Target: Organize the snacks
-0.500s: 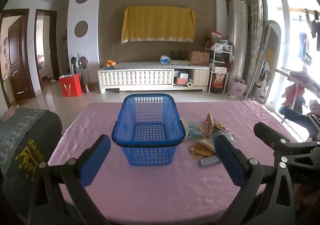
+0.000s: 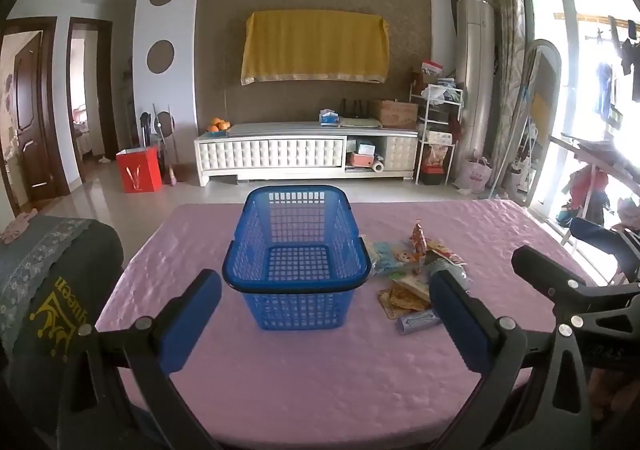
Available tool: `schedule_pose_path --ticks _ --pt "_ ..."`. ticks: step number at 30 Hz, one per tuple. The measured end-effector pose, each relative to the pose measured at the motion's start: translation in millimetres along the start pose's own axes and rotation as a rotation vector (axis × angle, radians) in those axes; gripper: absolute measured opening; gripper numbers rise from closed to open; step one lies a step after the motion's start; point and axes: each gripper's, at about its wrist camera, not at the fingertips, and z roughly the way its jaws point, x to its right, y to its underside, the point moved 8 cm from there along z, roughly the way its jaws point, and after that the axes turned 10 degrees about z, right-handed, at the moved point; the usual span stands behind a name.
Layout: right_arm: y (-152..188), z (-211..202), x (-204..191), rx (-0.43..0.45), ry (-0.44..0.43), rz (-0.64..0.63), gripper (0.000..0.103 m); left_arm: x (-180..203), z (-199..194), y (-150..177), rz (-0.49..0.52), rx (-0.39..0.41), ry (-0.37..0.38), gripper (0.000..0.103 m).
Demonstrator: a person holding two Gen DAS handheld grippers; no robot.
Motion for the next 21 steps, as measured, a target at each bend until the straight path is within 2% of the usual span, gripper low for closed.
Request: schedule_pose_path --ticks 21 --pt "1.7 3.3 5.8 -0.015 -0.014 0.020 0.103 -2.0 0.9 0.5 -0.003 -0.007 0.006 0.103"
